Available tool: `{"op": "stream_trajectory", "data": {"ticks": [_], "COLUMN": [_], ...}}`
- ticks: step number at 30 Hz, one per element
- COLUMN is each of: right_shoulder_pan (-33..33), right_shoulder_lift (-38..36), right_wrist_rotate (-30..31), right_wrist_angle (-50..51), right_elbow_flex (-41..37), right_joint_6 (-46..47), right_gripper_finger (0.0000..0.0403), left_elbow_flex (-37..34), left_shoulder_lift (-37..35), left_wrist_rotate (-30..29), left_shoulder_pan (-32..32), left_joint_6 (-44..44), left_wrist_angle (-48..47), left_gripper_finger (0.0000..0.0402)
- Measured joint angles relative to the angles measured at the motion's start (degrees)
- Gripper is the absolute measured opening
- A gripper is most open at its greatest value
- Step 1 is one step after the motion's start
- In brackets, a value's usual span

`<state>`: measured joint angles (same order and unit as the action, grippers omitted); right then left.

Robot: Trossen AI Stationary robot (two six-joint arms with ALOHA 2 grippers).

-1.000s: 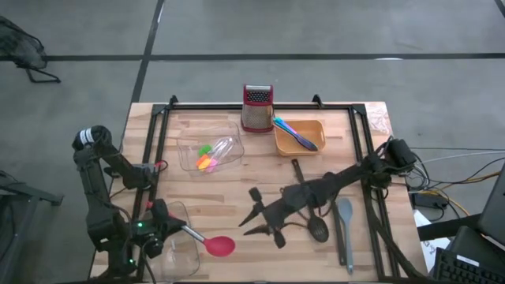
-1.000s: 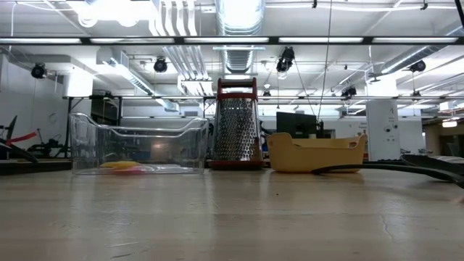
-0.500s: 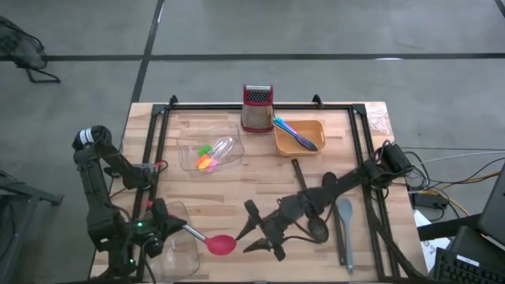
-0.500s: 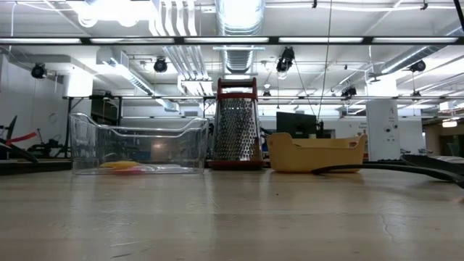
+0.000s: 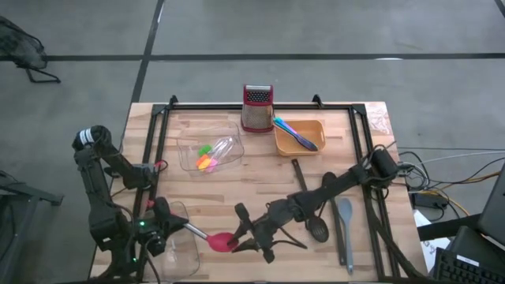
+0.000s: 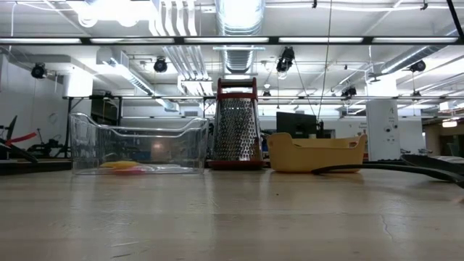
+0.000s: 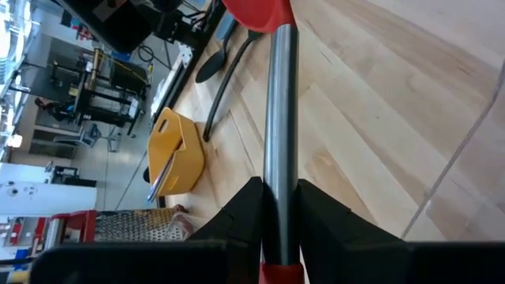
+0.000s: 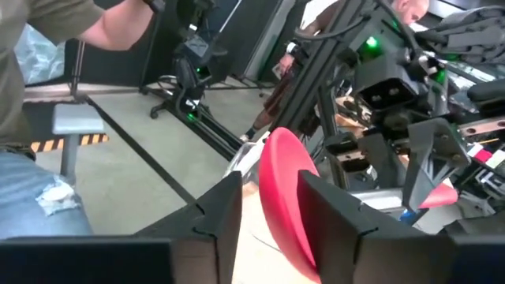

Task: Pick & Place Kitchen Items
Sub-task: Put the red serving spoon into the bottom transparent bin

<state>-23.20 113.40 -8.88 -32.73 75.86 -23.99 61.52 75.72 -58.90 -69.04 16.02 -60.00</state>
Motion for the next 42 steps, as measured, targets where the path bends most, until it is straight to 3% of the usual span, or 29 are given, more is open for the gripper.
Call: {"op": "stream_trajectory", "data": {"ticks": [7,14,19,27,33,42], "right_shoulder_pan": [-0.26,-1.66,-2.11,-1.85,-2.44,-3.21], "right_shoulder_lift": [1.56,1.06,-0.25,-0.22,-0.28,1.1], "right_wrist_rotate": [-0.12,7.07,9.84,22.32,33.35,40.57], "right_wrist_angle": [4.54,8.7,9.99,13.15,12.94,10.48], "right_elbow_flex": [3.52,4.61,4.28,4.52,4.26,4.28], "right_joint_6": [-1.86,-4.45,-5.23,-7.18,-14.11,-29.19], "right_gripper_finger": [0.0024,0.0015,0.0014,0.0013,0.0013,0.0013], "left_elbow_flex": [-0.02,-0.13,-0.15,0.79,0.49,-9.57], "left_shoulder_lift": [0.0,0.07,0.07,-0.33,-1.03,-1.01], "left_wrist_rotate": [-0.4,-2.99,-7.49,-19.57,-24.34,-30.82], "left_shoulder_pan": [-0.02,0.04,0.07,0.09,0.33,0.74], "left_joint_6": [1.83,6.96,10.19,16.26,38.63,75.34], "left_wrist_angle": [0.71,1.99,2.64,5.87,5.83,5.52], "left_gripper_finger": [0.0071,0.0092,0.0129,0.0202,0.0214,0.0211]}}
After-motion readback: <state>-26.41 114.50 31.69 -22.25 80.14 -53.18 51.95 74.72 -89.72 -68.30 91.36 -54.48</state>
